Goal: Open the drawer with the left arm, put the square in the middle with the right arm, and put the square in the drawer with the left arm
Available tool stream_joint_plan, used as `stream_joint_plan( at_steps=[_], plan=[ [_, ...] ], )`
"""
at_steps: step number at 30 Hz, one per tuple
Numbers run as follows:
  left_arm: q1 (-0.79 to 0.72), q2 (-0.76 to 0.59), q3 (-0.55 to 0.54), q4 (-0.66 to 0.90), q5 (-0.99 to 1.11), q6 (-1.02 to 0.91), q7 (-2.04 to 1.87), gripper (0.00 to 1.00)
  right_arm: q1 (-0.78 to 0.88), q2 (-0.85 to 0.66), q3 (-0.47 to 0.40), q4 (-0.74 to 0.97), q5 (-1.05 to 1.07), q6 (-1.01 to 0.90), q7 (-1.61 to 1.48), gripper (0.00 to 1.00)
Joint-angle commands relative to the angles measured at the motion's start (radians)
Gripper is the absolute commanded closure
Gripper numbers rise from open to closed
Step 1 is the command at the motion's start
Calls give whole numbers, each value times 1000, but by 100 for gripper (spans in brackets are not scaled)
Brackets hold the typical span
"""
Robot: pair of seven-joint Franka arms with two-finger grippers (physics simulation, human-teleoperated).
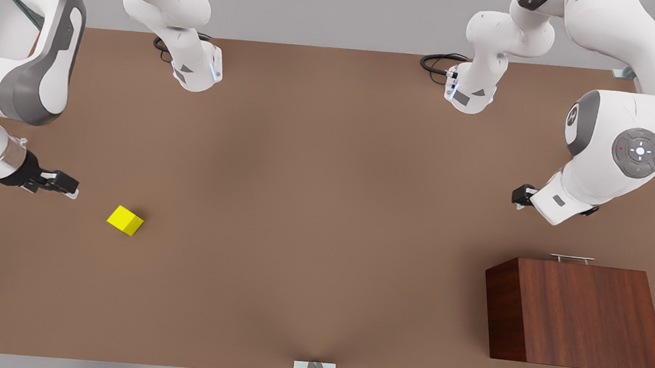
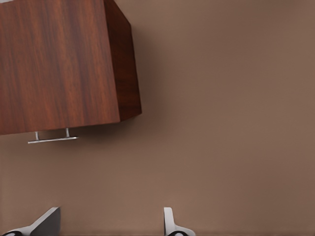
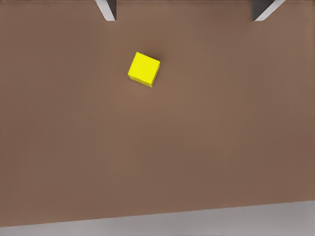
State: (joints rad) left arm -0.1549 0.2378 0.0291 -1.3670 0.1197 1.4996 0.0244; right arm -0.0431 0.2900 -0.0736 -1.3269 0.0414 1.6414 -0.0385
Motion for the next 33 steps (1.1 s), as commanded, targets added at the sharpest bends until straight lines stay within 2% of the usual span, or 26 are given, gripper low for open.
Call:
stream_joint_plan(
  at_steps=[1,3,4,6,8,10,13,15,18,22,25,29,33],
  plan=[
    [0,0,0,-1,6,1,-3,0,-1,0,0,0,0,0,-4,0],
    [1,-11,5,-9,8,16,-50,0,-3,6,-2,0,-3,-8,-4,0],
    [3,-29,9,-49,9,56,-192,0,-10,14,0,0,-2,-61,-9,0],
    [8,-132,32,-231,6,215,-441,0,-1,21,-2,-37,-2,-75,-58,0],
    [9,-236,75,-443,2,433,-662,0,-1,26,0,-133,5,-6,-57,0],
    [20,-261,94,-566,0,588,-797,0,-12,29,-2,-218,5,60,-60,0],
    [51,-259,110,-644,-57,699,-949,0,-11,63,-2,-212,-2,98,-144,0],
    [52,-235,126,-659,-117,735,-1009,0,3,54,0,-232,-8,141,-216,0],
    [58,-212,130,-669,-120,766,-1067,0,0,3,3,-368,-6,287,-204,0],
    [64,-184,147,-687,-143,804,-1080,0,-3,1,3,-400,9,321,112,0],
    [66,-178,169,-725,-199,864,-1084,0,-4,-121,0,-664,11,528,190,0],
    [75,-158,173,-745,-293,935,-1084,0,-15,-112,-8,-686,66,534,290,0],
    [95,-129,183,-747,-305,941,-1084,0,-29,-3,-15,-664,35,586,388,0]
  ],
)
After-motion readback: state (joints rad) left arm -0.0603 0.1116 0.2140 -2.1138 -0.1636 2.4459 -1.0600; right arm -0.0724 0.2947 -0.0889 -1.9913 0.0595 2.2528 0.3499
